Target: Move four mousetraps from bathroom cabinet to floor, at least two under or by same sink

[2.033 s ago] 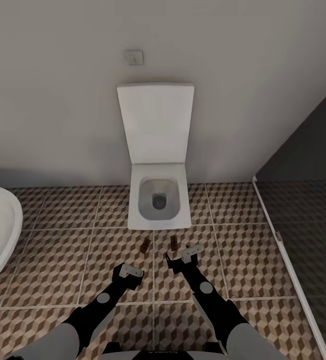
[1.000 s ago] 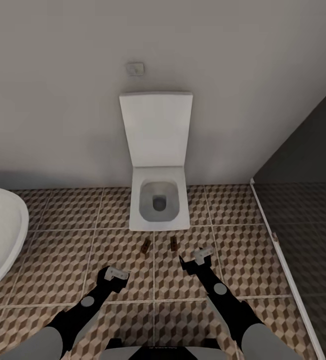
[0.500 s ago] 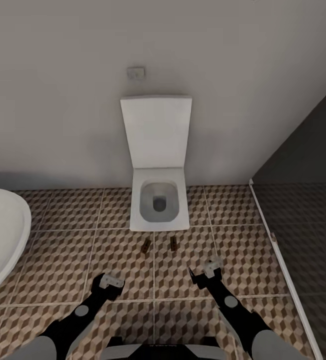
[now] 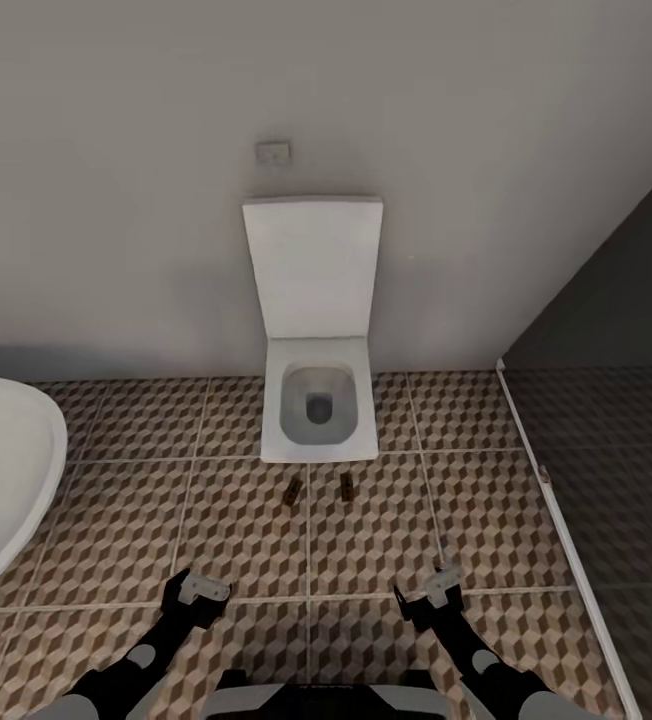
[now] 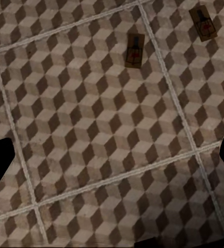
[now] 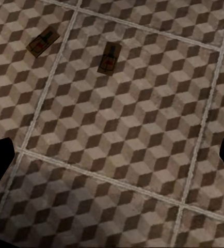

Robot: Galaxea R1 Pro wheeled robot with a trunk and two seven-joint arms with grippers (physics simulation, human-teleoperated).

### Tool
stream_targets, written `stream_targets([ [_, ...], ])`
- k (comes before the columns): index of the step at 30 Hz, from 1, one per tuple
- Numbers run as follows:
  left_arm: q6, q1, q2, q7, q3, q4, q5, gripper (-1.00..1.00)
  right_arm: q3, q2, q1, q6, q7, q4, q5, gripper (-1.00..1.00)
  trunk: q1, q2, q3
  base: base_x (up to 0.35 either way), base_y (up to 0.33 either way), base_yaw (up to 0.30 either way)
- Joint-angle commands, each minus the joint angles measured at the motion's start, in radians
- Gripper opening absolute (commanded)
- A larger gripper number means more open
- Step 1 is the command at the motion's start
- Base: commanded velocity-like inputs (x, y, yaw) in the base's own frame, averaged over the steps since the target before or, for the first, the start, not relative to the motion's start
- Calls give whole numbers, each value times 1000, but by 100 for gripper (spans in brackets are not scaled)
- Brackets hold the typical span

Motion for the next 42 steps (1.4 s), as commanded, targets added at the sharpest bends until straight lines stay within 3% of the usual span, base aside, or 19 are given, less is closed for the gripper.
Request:
stream_targets([
  [1, -13, 0, 0, 3, -9, 13, 8, 100, -3, -1, -1, -17, 1, 18, 6, 100, -4, 7, 3, 0, 0, 0],
  [8, -116, 28, 2, 2, -7, 131, 15, 100, -3, -23, 4, -102, -1, 81, 4, 100, -31, 56, 25, 0, 0, 0],
  [13, -229, 58, 11, 1, -7, 253, 58, 100, -3, -37, 9, -119, -1, 89, 2, 100, -50, 91, 40, 0, 0, 0],
  [19, -286, 108, 19, 0, -7, 283, 106, 100, -4, -39, 21, -122, -3, 91, 0, 100, -73, 133, 59, 0, 0, 0],
  [28, -306, 134, 19, 1, -7, 289, 128, 100, -4, -40, 59, -121, -4, 92, -20, 100, -107, 196, 87, 0, 0, 0],
  [33, -307, 149, 17, 1, -7, 289, 154, 100, -4, -39, 70, -121, -4, 92, -73, 100, -126, 231, 103, 0, 0, 0],
  [42, -306, 155, 16, 1, -7, 290, 272, 100, -4, -39, 88, -121, -2, 92, -238, 100, -161, 294, 131, 0, 0, 0],
])
